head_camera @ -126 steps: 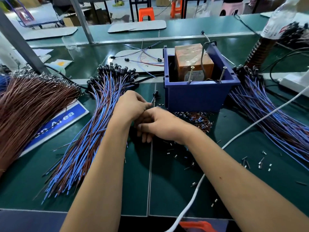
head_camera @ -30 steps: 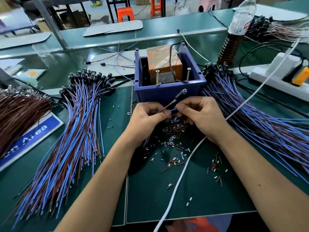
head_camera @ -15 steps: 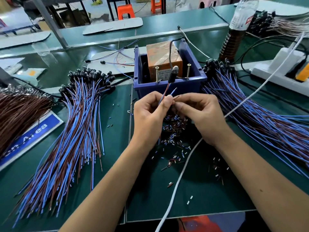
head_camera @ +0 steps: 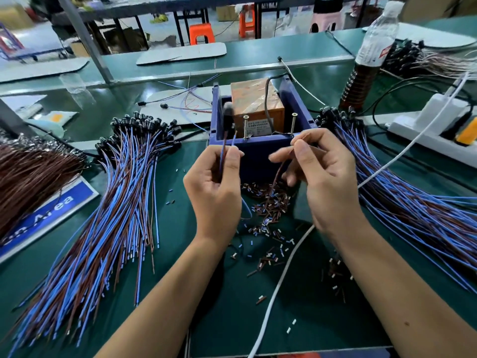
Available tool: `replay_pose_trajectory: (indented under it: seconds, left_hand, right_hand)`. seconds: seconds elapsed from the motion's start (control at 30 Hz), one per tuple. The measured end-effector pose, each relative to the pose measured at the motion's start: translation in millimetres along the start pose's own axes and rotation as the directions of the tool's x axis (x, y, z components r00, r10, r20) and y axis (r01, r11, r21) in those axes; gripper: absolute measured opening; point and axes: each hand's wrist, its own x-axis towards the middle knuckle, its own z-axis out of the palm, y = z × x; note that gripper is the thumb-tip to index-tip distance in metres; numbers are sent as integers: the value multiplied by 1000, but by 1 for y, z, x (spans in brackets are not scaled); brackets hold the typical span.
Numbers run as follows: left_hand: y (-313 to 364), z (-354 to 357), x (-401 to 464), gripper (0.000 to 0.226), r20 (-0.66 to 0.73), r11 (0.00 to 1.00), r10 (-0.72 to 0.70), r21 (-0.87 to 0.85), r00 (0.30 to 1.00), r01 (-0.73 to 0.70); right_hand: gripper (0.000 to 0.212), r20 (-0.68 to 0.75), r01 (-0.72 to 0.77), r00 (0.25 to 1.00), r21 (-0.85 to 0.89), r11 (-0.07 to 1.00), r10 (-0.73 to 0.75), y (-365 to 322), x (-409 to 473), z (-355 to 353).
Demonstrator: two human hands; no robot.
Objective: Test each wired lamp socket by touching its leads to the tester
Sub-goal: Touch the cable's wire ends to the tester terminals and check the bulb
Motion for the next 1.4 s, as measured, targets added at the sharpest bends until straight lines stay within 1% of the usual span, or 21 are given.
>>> replay_pose_trajectory:
  seconds: [0.07,0.1,0.2,0.27,0.33,0.37,0.47,0.57,0.67,1.13,1.4]
  left_hand:
    - [-5,0,4,24,-49,998,-60,6,997,61]
    - [-8,0,7,23,-74,996,-85,5,994,86]
    - [-10,-2,12,21,-110,995,-100,-5,989,100]
    - [-9,-2,13,20,-116,997,-78,-4,990,78]
    - [-8,-2,15,14,-105,998,-58,-20,993,56]
    - [-7,-2,15,13,-98,998,-52,-32,994,49]
    - [-5,-5,18,20,-97,998,-38,-61,995,32]
    - [-3,-5,19,18,-133,999,-22,-49,991,16]
    - [-3,-4,18,18,-136,999,-19,-31,990,15]
    - [-3,5,13,13,29,999,-28,-23,999,29]
    - [-5,4,12,16,38,998,-45,-30,998,46]
  right_hand:
    - [11,-102,59,992,-162,985,-76,-1,5,-1]
    - [11,-155,86,979,-265,960,-130,-1,7,-1]
    - [14,-241,118,928,-536,836,-285,-1,12,2]
    - [15,-251,128,900,-630,766,-356,-2,12,6]
    - [14,-238,146,885,-675,724,-400,-3,13,9]
    - [14,-233,152,881,-684,714,-411,-3,13,10]
    - [13,-242,152,877,-679,718,-415,-4,15,13]
    - [12,-247,149,882,-662,735,-401,-3,14,14]
    - [13,-241,159,881,-659,735,-407,-2,13,13]
    - [14,-257,146,886,-636,758,-387,2,9,17]
    - [14,-251,157,882,-642,750,-399,4,9,17]
